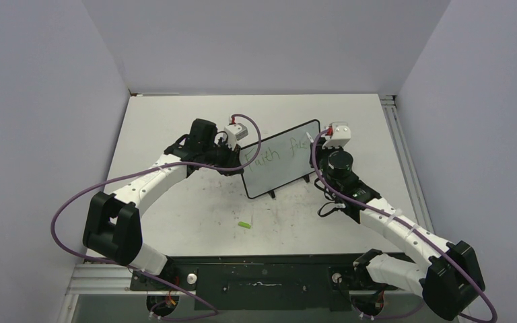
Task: Write a sentence on the whiteboard
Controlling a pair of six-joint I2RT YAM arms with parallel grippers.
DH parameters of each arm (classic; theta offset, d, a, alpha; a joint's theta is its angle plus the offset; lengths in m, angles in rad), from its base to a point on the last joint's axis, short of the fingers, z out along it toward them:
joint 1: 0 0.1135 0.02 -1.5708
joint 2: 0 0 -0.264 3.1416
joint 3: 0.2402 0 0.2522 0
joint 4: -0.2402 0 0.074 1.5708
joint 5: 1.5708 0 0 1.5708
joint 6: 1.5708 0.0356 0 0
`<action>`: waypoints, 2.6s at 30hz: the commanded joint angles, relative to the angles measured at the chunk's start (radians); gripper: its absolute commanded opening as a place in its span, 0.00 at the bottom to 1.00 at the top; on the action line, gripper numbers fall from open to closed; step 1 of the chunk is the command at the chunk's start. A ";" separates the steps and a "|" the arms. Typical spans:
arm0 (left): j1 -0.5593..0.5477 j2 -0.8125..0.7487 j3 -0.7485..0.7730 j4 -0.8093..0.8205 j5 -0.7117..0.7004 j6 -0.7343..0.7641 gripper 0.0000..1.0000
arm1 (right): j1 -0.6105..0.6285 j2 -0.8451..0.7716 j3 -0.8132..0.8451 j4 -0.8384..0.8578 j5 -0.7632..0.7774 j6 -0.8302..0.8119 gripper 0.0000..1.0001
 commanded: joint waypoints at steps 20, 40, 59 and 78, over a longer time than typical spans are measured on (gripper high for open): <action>-0.001 -0.026 0.022 -0.021 -0.075 0.069 0.00 | -0.008 -0.035 -0.086 -0.033 0.032 0.033 0.05; -0.001 -0.028 0.022 -0.020 -0.074 0.069 0.00 | -0.016 -0.018 -0.089 -0.024 0.043 0.035 0.05; -0.001 -0.032 0.022 -0.020 -0.075 0.069 0.00 | -0.025 -0.042 -0.070 0.006 0.039 0.004 0.05; -0.001 -0.029 0.022 -0.019 -0.076 0.069 0.00 | -0.075 -0.124 -0.053 -0.038 -0.024 0.041 0.05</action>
